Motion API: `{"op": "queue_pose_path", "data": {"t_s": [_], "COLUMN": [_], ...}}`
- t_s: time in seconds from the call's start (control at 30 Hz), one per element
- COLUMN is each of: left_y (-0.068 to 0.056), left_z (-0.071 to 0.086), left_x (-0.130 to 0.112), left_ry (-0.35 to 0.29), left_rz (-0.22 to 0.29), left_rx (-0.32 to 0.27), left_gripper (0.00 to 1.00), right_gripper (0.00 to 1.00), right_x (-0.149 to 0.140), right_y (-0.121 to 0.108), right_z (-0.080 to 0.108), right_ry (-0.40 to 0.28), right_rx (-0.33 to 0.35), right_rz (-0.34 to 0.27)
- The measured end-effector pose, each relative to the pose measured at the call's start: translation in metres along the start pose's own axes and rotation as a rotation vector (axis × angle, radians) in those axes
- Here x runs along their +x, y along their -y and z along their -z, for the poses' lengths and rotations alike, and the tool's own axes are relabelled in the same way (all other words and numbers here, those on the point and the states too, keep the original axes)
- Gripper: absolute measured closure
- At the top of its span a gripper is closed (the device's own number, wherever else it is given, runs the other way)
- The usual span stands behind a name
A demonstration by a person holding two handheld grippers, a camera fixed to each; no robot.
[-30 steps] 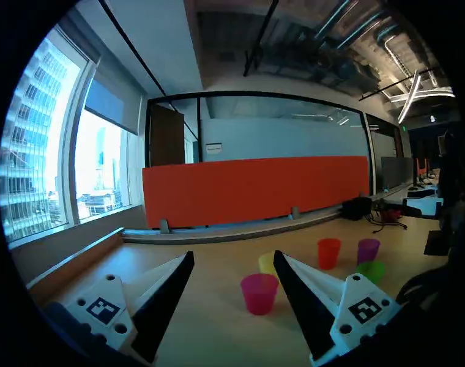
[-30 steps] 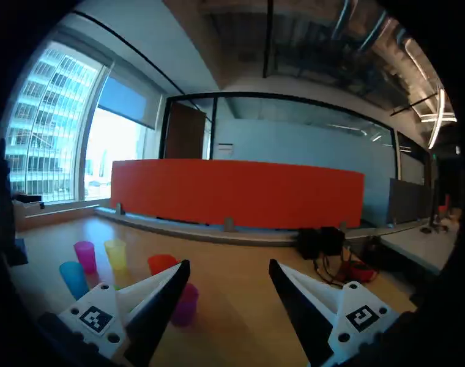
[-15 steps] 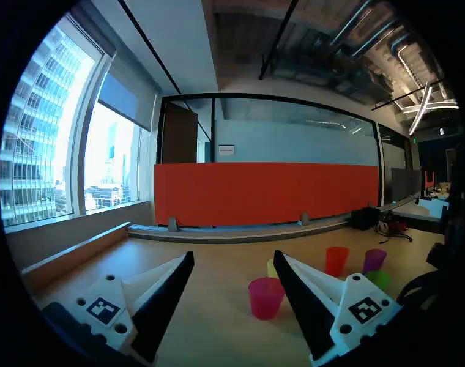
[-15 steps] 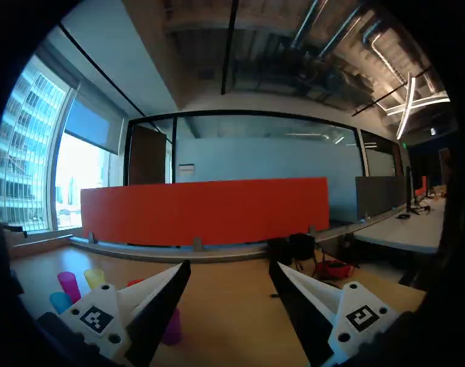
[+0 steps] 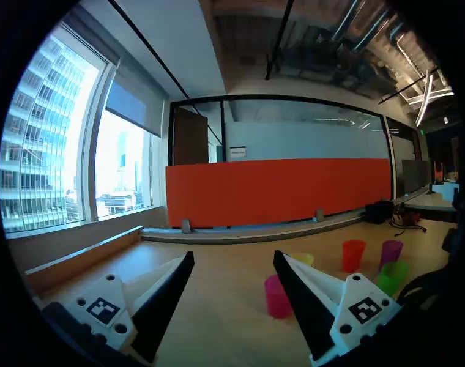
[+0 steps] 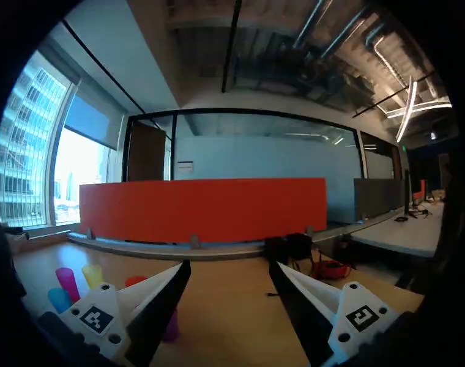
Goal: Pour water
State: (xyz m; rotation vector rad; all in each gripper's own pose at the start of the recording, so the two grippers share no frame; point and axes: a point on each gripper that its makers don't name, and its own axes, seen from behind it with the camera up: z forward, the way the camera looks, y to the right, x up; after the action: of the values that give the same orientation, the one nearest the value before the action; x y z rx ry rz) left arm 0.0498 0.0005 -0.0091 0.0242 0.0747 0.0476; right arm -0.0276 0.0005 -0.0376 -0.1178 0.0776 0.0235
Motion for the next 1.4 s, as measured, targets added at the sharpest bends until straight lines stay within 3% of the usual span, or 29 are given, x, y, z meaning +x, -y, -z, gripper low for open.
{"op": "queue_pose_path", "data": {"t_s": [0.3,0.5,0.73,1.4], "left_y": [-0.001,-0.005,-0.001,-0.002], "left_z": [-0.003,-0.002,-0.002,-0.007], "left_x": [-0.015,-0.034,-0.047,-0.059], "left_ry": [-0.008,0.011,0.019,0.045], "left_rz": [-0.023,0.003,0.029,0.047], "left_rx": [0.015,-0.003,0.0,-0.018], "left_gripper": [0.04,0.03,0.04,0.04], "right_gripper": [0.01,0.01,0.01,0.01], "right_x": [0.005,0.003,0.003,0.015], "right_y": [0.006,0.01,0.016,0.03], "right_z": [0.005,0.006,0.006,0.005], "right_ry": [0.001,0.013,0.017,0.003], "right_rx": [0.005,0.005,0.011,0.028], "right_rz": [0.008,0.008,0.021,0.041]}}
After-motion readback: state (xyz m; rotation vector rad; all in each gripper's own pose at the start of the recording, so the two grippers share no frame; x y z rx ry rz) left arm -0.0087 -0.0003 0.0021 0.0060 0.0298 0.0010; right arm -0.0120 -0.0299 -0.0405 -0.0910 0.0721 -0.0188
